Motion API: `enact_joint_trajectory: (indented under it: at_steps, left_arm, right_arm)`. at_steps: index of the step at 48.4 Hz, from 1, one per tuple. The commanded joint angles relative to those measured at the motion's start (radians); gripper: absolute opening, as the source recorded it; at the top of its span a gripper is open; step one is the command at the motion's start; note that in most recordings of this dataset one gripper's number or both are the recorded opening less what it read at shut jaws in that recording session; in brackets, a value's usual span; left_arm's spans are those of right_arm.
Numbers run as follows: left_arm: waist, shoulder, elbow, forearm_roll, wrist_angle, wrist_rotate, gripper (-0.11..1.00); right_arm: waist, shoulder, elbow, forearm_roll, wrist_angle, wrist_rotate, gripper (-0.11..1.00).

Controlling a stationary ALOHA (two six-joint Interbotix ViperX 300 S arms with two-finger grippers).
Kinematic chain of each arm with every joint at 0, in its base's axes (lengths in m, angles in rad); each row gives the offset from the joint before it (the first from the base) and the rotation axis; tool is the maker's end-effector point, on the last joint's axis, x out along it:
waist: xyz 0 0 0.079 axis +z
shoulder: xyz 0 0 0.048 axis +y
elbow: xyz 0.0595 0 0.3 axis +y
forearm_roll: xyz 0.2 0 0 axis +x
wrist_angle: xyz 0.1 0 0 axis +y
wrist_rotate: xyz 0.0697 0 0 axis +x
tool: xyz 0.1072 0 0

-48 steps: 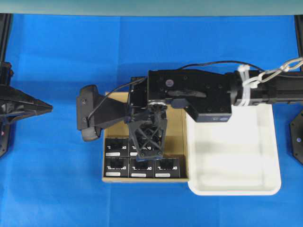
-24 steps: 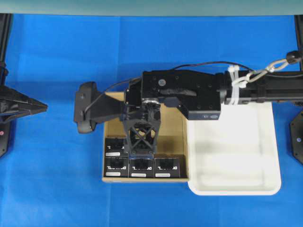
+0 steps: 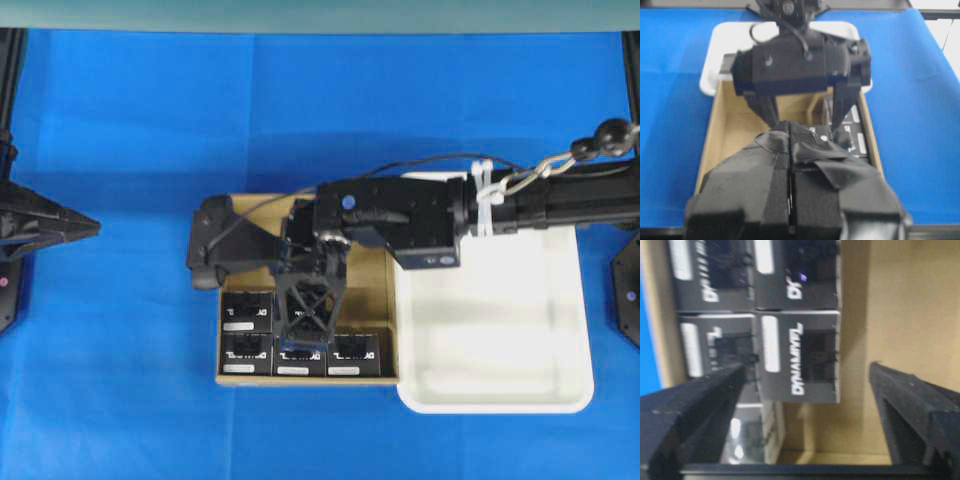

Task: Pick the box from inside the cardboard box.
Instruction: 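Lower the open right gripper around a black DYNAMIXEL box inside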

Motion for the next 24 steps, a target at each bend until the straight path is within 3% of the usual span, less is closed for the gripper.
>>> enact_joint_trajectory:
  at_steps: [1,24]
  left_arm:
    - [0.002,0.008,-0.026,0.002,-0.005,-0.002,-0.07]
    - [0.002,0.009,-0.025,0.002,-0.005,-0.002,-0.07]
  right_arm:
    - [0.002,0.002,0.017,0.006,-0.029,0.000,0.98]
    - [0.002,0.023,0.014,0.006,-0.046,-0.011,0.98]
